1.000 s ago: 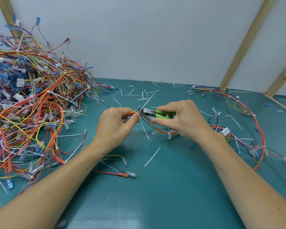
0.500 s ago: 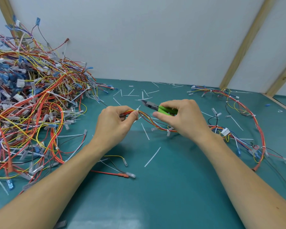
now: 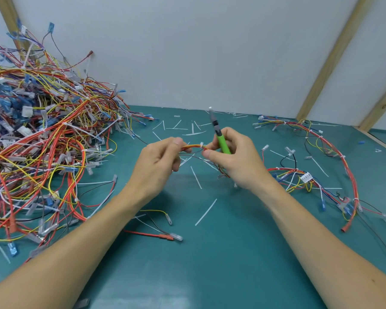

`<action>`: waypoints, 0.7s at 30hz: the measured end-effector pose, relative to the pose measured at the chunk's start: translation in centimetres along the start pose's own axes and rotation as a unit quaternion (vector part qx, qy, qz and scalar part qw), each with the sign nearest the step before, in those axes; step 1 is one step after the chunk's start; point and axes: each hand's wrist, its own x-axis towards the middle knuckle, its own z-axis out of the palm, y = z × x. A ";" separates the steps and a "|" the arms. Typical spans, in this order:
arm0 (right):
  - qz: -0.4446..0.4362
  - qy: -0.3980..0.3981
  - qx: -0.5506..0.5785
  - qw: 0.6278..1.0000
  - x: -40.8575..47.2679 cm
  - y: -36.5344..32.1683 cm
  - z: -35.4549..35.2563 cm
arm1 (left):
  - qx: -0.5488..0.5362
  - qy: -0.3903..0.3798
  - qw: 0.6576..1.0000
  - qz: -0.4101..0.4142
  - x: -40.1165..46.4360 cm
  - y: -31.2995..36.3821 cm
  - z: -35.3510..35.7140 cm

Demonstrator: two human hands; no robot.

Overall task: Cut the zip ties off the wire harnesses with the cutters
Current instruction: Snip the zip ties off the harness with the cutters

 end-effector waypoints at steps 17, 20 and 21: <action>0.056 0.132 0.105 0.984 1.3 1.1 -2.7 | -0.120 0.123 0.967 -0.188 1.2 -0.9 -1.1; 0.026 0.097 0.063 0.993 1.0 0.9 -2.1 | 0.084 0.216 0.971 -0.053 1.0 -1.0 -1.7; 0.018 0.076 0.042 0.996 0.8 0.9 -1.7 | 0.144 0.208 0.967 0.028 0.8 -0.8 -2.0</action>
